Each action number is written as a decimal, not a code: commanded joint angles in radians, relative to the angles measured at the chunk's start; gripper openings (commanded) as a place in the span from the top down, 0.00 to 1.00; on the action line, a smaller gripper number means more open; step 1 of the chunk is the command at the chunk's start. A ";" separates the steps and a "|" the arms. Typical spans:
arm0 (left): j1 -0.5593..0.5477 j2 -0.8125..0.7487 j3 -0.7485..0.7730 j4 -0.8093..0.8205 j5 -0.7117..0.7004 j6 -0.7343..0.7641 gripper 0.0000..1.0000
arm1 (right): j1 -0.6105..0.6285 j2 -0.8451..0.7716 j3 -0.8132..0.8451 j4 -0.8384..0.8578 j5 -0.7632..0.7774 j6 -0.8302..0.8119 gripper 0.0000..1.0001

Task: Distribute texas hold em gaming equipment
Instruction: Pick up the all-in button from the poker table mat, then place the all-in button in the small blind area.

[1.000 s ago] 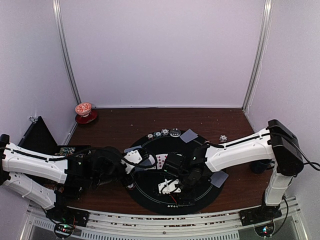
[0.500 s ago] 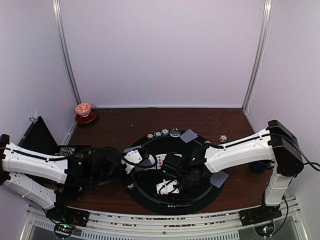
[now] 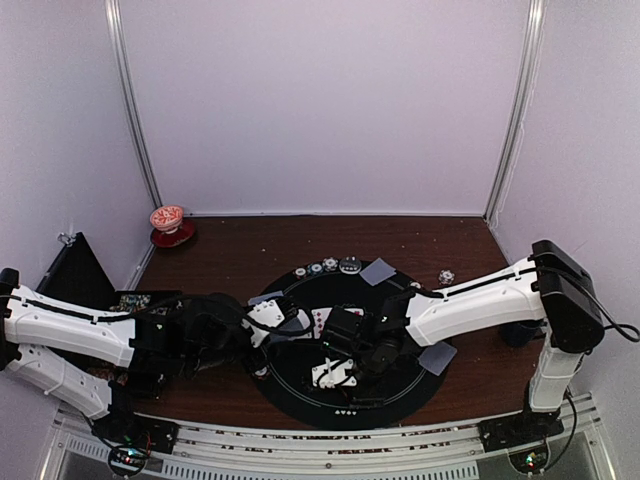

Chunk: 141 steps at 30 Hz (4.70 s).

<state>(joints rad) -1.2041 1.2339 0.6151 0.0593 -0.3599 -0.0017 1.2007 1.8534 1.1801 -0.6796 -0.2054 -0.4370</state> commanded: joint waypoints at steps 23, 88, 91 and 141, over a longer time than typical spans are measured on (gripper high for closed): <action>0.002 -0.016 0.008 0.051 -0.010 0.002 0.46 | -0.084 -0.115 -0.010 0.014 0.073 -0.006 0.61; 0.002 0.005 0.012 0.050 -0.025 0.002 0.46 | -0.601 -0.172 -0.227 0.095 0.000 0.089 0.61; 0.001 0.006 0.012 0.051 -0.025 0.002 0.46 | -0.602 -0.168 -0.229 0.091 -0.007 0.089 0.61; 0.002 0.011 0.015 0.050 -0.027 0.002 0.46 | -0.647 -0.265 -0.252 0.082 -0.074 0.046 0.27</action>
<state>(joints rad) -1.2041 1.2415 0.6151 0.0593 -0.3691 -0.0013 0.5583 1.6173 0.9314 -0.5941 -0.2733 -0.3904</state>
